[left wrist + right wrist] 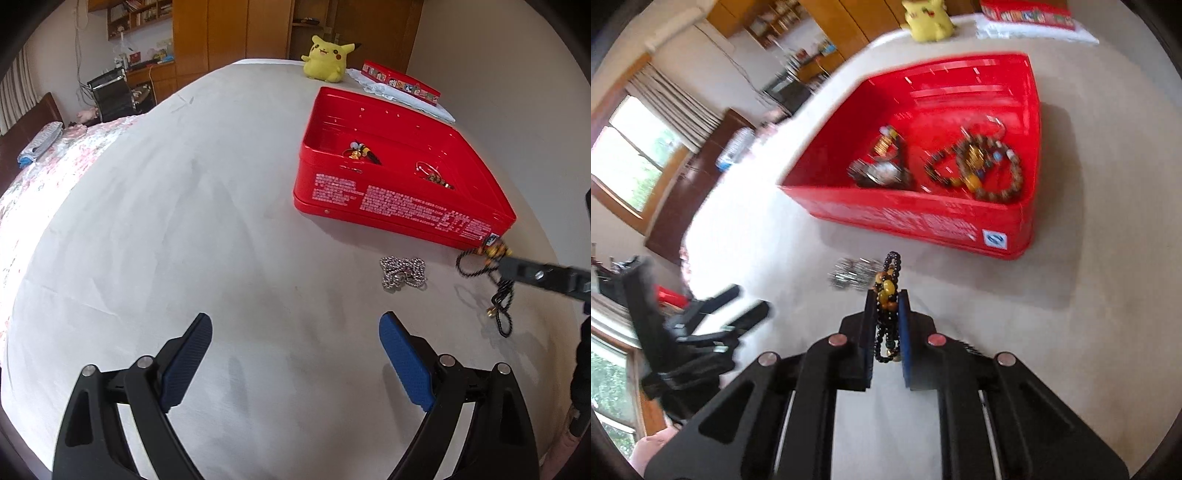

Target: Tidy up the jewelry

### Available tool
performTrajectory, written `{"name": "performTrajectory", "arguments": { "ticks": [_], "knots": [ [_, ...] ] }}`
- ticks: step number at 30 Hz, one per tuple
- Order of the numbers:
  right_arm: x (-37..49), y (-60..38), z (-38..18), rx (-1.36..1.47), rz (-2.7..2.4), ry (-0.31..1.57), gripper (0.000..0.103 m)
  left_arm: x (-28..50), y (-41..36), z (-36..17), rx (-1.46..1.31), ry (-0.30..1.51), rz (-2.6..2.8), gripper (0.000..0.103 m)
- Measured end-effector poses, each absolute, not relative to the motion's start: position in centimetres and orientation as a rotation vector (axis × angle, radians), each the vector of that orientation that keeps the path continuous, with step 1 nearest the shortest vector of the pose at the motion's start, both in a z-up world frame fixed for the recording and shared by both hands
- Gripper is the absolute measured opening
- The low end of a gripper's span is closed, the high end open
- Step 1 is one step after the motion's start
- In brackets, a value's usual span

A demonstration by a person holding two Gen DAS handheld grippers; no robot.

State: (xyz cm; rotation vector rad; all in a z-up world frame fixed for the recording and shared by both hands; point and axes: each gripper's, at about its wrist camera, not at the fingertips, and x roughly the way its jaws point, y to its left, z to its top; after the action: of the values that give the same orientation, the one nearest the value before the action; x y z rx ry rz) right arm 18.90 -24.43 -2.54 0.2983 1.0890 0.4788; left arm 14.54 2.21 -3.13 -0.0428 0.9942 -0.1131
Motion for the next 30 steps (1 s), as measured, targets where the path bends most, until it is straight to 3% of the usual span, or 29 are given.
{"name": "performTrajectory", "arguments": {
  "ticks": [5, 12, 30],
  "knots": [
    [17.8, -25.0, -1.3, 0.306, 0.509, 1.046, 0.010, 14.2, 1.7, -3.2, -0.036, 0.997, -0.122, 0.092],
    [17.0, -27.6, -3.7, 0.317, 0.402, 1.104, 0.010, 14.4, 0.6, -3.2, -0.022, 1.007, -0.141, 0.092],
    [17.0, -29.5, -4.8, 0.359, 0.382, 1.099, 0.010, 20.1, -6.4, -4.1, 0.088, 1.121, -0.246, 0.091]
  ]
}}
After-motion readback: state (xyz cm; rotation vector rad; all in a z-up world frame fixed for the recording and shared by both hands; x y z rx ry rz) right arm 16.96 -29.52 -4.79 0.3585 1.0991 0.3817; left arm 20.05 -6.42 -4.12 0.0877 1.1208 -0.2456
